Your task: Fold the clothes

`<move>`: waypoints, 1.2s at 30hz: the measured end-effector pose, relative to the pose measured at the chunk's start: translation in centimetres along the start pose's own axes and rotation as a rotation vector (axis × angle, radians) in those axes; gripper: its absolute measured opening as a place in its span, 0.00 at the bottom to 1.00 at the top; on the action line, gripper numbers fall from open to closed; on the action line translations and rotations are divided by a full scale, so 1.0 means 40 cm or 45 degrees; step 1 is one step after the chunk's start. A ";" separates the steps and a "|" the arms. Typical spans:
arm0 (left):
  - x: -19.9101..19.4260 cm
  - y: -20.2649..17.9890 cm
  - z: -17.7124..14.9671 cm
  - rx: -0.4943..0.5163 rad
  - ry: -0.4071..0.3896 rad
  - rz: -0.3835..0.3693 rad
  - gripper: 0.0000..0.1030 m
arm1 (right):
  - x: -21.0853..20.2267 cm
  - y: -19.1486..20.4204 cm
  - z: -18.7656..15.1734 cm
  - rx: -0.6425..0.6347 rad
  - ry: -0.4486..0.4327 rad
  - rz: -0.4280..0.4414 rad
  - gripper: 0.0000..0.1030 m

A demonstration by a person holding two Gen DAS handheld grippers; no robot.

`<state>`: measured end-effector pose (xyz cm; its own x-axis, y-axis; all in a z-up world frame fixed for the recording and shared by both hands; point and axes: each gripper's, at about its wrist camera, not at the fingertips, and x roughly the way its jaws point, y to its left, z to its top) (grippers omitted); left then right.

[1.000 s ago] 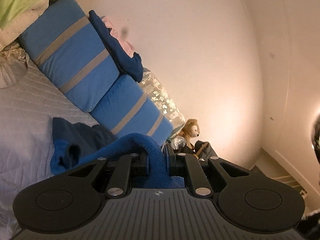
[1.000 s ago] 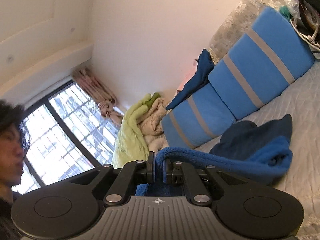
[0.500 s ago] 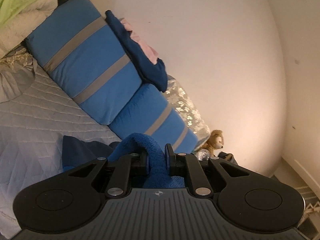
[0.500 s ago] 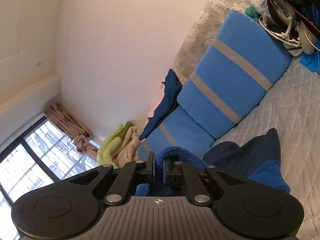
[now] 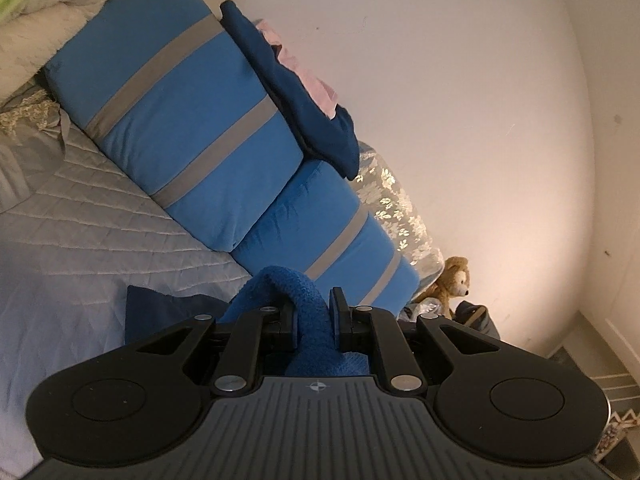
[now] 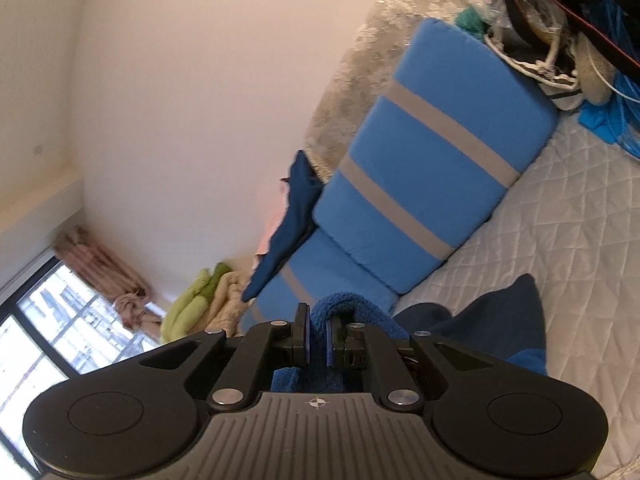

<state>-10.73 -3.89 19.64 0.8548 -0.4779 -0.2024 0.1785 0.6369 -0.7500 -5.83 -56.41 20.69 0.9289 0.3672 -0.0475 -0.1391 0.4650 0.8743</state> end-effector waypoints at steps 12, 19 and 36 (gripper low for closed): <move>0.197 0.137 0.032 -0.129 0.085 0.116 0.14 | 0.152 -0.158 0.041 0.120 0.016 -0.191 0.09; 0.299 0.227 0.052 -0.231 0.170 0.207 0.14 | 0.244 -0.261 0.047 0.202 0.034 -0.280 0.09; 0.507 0.330 0.076 -0.262 0.341 0.466 0.15 | 0.434 -0.413 0.077 0.196 0.110 -0.504 0.10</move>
<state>10.42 -3.33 7.54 0.6834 -0.4011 -0.6100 -0.2326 0.6723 -0.7028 13.65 -60.18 6.91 0.8674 0.2533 -0.4282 0.2811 0.4606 0.8419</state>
